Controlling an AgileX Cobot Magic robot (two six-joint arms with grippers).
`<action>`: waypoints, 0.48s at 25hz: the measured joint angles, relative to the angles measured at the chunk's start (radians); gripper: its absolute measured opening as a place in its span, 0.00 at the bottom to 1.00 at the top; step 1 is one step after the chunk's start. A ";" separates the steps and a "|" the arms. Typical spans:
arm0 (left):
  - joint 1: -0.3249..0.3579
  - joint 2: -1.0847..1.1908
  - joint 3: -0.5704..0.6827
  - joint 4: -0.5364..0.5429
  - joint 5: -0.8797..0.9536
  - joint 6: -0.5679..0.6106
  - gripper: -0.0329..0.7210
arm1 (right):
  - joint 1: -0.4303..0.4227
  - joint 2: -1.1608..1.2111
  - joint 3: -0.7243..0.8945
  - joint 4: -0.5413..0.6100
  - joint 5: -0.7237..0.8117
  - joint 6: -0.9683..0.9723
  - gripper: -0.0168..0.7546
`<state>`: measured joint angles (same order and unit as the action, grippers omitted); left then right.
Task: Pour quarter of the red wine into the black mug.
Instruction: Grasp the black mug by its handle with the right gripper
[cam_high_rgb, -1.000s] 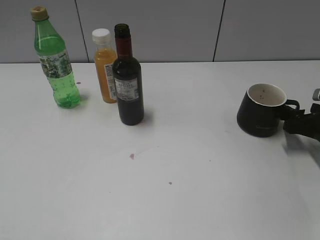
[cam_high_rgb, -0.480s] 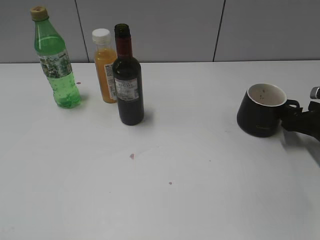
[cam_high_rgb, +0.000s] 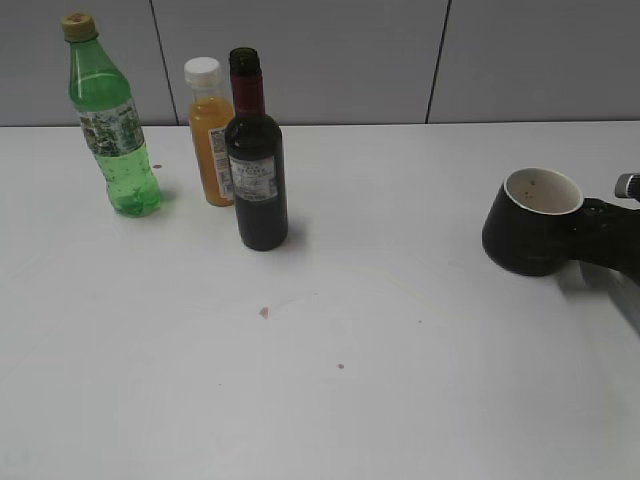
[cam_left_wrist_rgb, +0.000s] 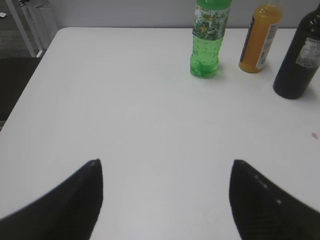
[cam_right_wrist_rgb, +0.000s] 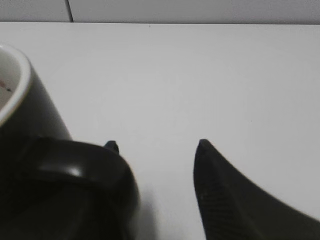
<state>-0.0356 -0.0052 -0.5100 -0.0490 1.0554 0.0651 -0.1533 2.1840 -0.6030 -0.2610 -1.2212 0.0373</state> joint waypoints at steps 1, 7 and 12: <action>0.000 0.000 0.000 0.000 0.000 0.000 0.83 | 0.000 0.000 0.000 -0.002 0.000 0.000 0.38; 0.000 0.000 0.000 0.000 0.000 0.000 0.83 | -0.001 -0.005 -0.001 -0.006 0.002 0.033 0.09; 0.000 0.000 0.000 0.000 0.000 0.000 0.83 | -0.001 -0.046 0.001 -0.019 0.046 0.033 0.09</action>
<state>-0.0356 -0.0052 -0.5100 -0.0490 1.0554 0.0651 -0.1543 2.1383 -0.6022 -0.2797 -1.1747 0.0702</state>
